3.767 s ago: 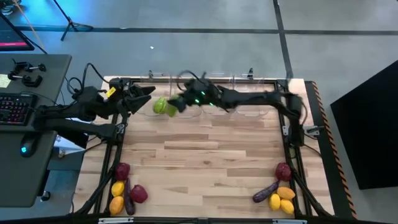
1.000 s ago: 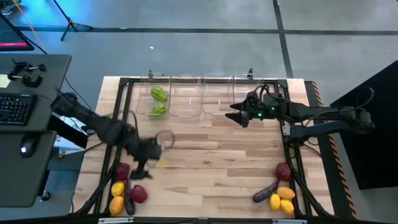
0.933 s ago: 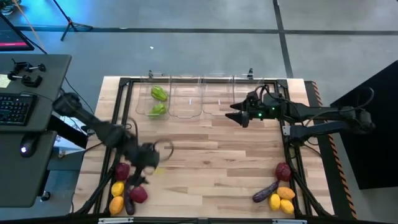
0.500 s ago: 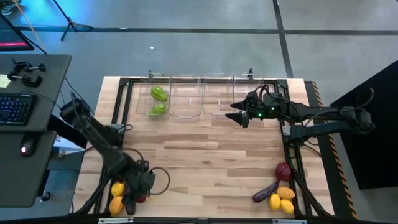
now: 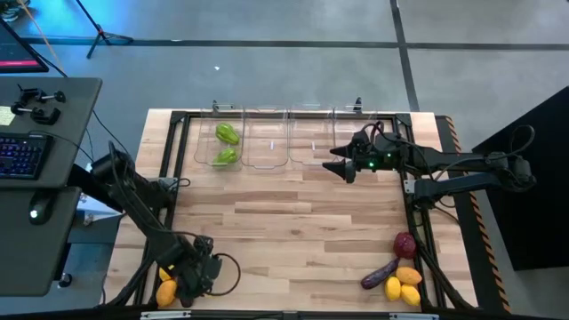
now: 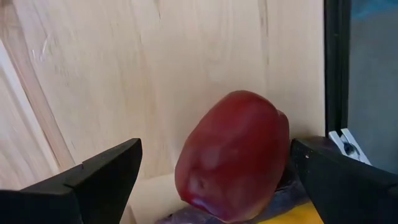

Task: Sort produce into baskets
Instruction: Put the apple into the middle left transparent bin

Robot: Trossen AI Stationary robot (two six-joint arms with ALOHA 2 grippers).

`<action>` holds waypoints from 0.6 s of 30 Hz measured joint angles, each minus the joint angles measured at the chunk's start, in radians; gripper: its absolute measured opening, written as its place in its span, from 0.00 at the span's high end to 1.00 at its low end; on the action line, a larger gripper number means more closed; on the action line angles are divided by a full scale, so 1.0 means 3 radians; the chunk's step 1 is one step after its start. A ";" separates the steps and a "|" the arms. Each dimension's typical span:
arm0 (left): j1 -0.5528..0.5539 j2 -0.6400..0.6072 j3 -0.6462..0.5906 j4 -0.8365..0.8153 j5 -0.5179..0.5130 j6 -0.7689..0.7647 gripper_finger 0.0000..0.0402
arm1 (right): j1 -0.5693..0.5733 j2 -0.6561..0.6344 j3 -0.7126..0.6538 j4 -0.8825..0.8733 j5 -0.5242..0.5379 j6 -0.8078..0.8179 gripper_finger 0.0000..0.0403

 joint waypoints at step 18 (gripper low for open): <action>0.0142 0.0001 0.0001 0.0114 -0.0087 -0.0082 0.01 | 0.0000 0.0003 0.0001 -0.0087 0.0255 0.0036 0.03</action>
